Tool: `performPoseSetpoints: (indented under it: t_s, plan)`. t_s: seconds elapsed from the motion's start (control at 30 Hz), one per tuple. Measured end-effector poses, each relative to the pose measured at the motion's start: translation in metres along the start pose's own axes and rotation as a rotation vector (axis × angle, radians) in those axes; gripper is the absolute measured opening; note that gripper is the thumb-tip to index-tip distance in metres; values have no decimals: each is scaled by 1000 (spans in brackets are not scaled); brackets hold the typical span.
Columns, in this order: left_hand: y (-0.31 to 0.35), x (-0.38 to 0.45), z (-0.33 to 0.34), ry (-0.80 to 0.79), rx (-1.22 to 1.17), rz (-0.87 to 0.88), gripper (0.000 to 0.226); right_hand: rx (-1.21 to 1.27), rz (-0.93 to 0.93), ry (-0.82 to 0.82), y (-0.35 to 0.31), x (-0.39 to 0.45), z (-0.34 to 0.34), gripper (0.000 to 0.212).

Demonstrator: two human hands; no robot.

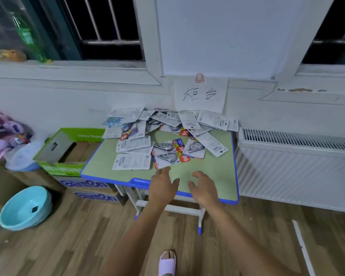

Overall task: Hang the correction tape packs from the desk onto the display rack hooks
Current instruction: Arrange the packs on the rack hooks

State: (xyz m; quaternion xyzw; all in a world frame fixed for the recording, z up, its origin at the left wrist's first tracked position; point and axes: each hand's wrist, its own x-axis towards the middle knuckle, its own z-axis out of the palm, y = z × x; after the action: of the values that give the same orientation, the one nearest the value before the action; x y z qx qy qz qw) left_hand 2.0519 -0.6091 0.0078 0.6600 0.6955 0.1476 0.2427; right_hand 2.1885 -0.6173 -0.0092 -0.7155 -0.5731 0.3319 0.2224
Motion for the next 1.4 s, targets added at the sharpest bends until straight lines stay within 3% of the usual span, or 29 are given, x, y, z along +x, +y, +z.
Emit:
performPoseSetpoints:
  t_s: [0.27, 0.57, 0.73, 0.9, 1.07, 1.23, 1.33, 1.4]
  plan:
    - [-23, 139, -6, -113, 148, 33, 55, -159, 156, 71, -20, 124, 18, 41]
    - [-40, 227, 11, -194, 210, 48, 56, -178, 434, 225, -23, 202, 33, 55]
    - [-45, 243, 25, -222, 312, 50, 80, -207, 560, 252, -26, 223, 41, 72]
    - [-51, 254, 29, -232, 351, 48, 105, -226, 593, 259, -23, 223, 44, 62]
    - [-45, 251, 29, -236, 416, 101, 92, -160, 598, 203, -25, 210, 43, 55]
    - [-43, 239, 27, -239, 420, 137, 86, -83, 540, 164, -20, 191, 38, 80]
    - [-39, 235, 23, -206, 477, 153, 90, 167, 552, 171, -15, 181, 28, 84]
    - [-37, 232, 20, -181, 475, 129, 94, 375, 577, 180, -13, 175, 20, 70]
